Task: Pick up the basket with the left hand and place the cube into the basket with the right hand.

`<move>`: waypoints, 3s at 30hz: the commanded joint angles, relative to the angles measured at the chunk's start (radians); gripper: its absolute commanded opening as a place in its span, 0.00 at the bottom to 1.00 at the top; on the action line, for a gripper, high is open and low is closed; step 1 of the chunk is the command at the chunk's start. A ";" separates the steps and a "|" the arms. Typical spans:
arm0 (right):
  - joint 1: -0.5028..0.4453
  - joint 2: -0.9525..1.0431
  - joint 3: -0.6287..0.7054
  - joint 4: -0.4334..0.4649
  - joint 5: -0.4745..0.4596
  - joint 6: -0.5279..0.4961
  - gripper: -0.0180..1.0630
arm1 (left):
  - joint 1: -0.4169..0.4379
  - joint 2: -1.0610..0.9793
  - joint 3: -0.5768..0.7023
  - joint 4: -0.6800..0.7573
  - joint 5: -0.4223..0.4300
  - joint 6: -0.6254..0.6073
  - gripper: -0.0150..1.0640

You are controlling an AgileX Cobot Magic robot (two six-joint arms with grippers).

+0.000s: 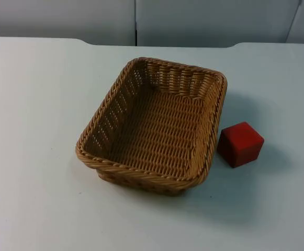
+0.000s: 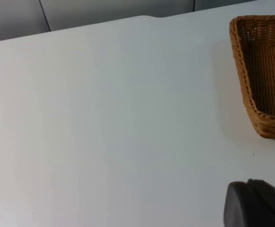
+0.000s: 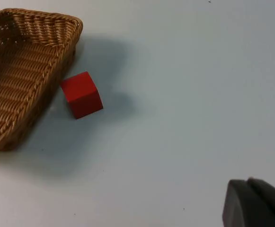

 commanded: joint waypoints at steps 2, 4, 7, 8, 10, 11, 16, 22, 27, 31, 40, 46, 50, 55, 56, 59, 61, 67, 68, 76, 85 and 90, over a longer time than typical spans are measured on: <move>0.000 -0.002 0.002 -0.006 -0.015 0.002 0.02 | 0.003 -0.005 0.002 -0.011 -0.023 -0.005 0.01; 0.000 -0.002 0.002 -0.006 -0.015 0.002 0.02 | 0.003 -0.005 0.002 0.008 -0.057 -0.005 0.01; 0.000 -0.002 0.002 -0.006 -0.015 0.002 0.02 | 0.003 -0.005 0.002 -0.004 -0.067 -0.005 0.01; 0.000 -0.002 0.002 -0.006 -0.015 0.002 0.02 | 0.003 -0.005 0.000 -0.030 -0.081 -0.015 0.01; 0.000 -0.002 0.002 -0.006 -0.015 0.002 0.02 | 0.003 0.074 -0.019 -0.215 -0.101 -0.017 0.01; 0.000 -0.002 0.002 -0.006 -0.015 0.002 0.02 | 0.003 0.074 -0.019 -0.215 -0.101 -0.017 0.01; 0.000 -0.002 0.002 -0.006 -0.015 0.002 0.02 | 0.003 0.425 -0.044 -0.630 -0.105 0.316 0.01; 0.000 -0.002 0.002 -0.006 -0.018 0.002 0.02 | 0.003 0.910 -0.146 -0.853 -0.105 0.598 0.04; 0.000 -0.002 0.002 -0.006 -0.018 0.002 0.02 | 0.003 1.224 -0.297 -0.868 -0.105 0.651 0.32; 0.000 -0.002 0.002 -0.006 -0.018 0.002 0.02 | 0.003 1.463 -0.460 -0.868 -0.120 0.693 0.64; 0.000 -0.002 0.002 -0.006 -0.018 0.002 0.02 | -0.001 1.758 -0.679 -0.820 -0.217 0.702 0.64; 0.000 -0.002 0.002 -0.006 -0.018 0.002 0.02 | -0.030 1.928 -0.776 -0.760 -0.262 0.711 0.64; 0.000 -0.002 0.002 -0.006 -0.018 0.002 0.02 | -0.046 1.999 -0.799 -0.763 -0.266 0.716 0.64; 0.000 -0.002 0.002 -0.004 -0.018 0.002 0.02 | -0.071 2.072 -0.823 -0.764 -0.289 0.729 0.64; 0.000 -0.002 0.002 -0.002 -0.018 0.002 0.02 | -0.078 2.088 -0.830 -0.764 -0.291 0.729 0.64; 0.000 -0.002 0.002 -0.002 -0.018 0.002 0.02 | -0.089 2.113 -0.841 -0.764 -0.319 0.738 0.64; 0.000 -0.002 0.002 -0.002 -0.018 0.002 0.02 | -0.098 2.129 -0.846 -0.767 -0.340 0.752 0.64; 0.000 -0.002 0.002 -0.002 -0.018 0.002 0.02 | -0.101 2.177 -0.860 -0.776 -0.357 0.754 0.64; 0.000 -0.002 0.002 -0.002 -0.018 0.002 0.02 | -0.101 2.184 -0.860 -0.776 -0.359 0.754 0.64; 0.000 -0.002 0.002 -0.002 -0.018 0.002 0.02 | -0.101 2.202 -0.860 -0.776 -0.408 0.754 0.34; 0.000 -0.002 0.002 -0.002 -0.018 0.002 0.02 | -0.077 2.200 -0.955 -0.764 -0.266 0.701 0.01; 0.000 -0.002 0.002 -0.002 -0.018 0.002 0.02 | -0.048 2.178 -0.991 -0.766 -0.179 0.649 0.01</move>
